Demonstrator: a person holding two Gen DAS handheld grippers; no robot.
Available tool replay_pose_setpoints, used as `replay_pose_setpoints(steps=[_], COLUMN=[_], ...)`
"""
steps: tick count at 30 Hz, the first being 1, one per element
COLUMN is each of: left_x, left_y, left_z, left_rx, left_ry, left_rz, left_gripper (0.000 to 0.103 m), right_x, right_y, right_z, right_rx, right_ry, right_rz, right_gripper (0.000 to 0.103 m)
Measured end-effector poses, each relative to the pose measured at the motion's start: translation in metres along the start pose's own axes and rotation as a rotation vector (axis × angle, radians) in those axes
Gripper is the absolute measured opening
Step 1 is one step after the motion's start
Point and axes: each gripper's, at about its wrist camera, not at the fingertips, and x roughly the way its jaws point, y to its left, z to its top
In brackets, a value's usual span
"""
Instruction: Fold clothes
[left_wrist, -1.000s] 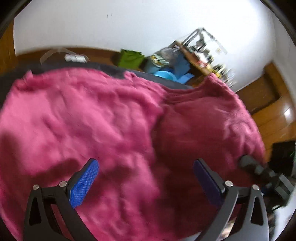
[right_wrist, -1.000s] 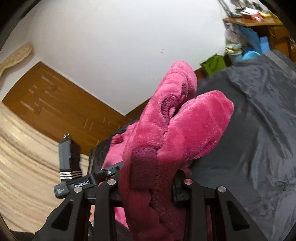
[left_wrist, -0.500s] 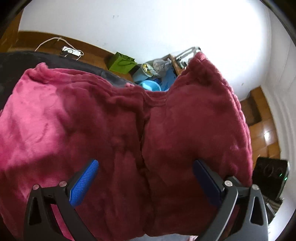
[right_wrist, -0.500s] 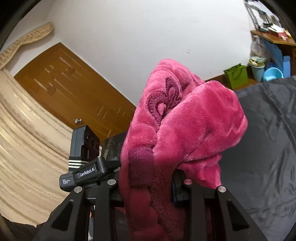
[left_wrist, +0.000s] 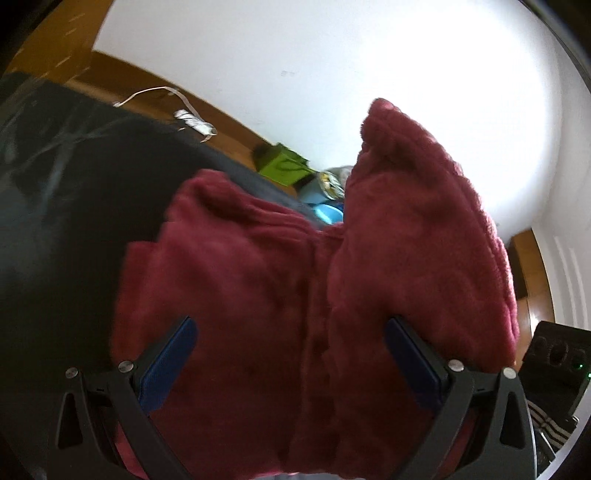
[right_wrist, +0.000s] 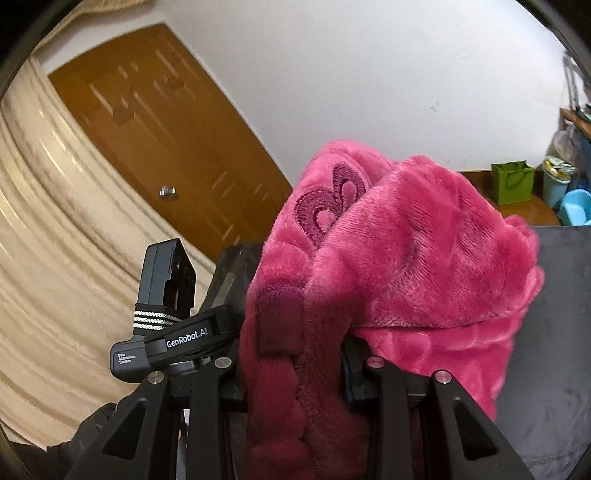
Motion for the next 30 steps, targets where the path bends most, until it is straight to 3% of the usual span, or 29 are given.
replay_pose_setpoints(steps=[5, 12, 14, 16, 19, 23, 30], left_x=[-0.009, -0.03, -0.037, -0.044, -0.047, -0.048, -0.041], left_y=[0.048, 0.081, 0.088, 0.096, 0.104, 0.108, 0.113], left_z=[-0.003, 0.0, 0.002, 0.004, 0.004, 0.001, -0.013], left_rx=[-0.045, -0.05, -0.052, -0.06, -0.077, -0.08, -0.127], left_ry=[0.006, -0.036, -0.05, -0.061, -0.069, -0.072, -0.066], left_rz=[0.056, 0.15, 0.175, 0.194, 0.204, 0.211, 0.205], left_gripper=[0.102, 0.102, 0.102, 0.102, 0.102, 0.102, 0.102], right_x=[0.049, 0.108, 0.118, 0.124, 0.13, 0.137, 0.112], right_y=[0.021, 0.033, 0.037, 0.041, 0.045, 0.049, 0.051], right_z=[-0.011, -0.036, -0.041, -0.044, -0.045, -0.044, -0.048], right_rx=[-0.038, -0.095, -0.115, -0.137, -0.164, -0.192, -0.218], right_ry=[0.073, 0.165, 0.167, 0.162, 0.164, 0.169, 0.163], right_rz=[-0.051, -0.155, -0.163, -0.166, -0.169, -0.18, -0.153], right_gripper=[0.035, 0.036, 0.045, 0.052, 0.072, 0.073, 0.073])
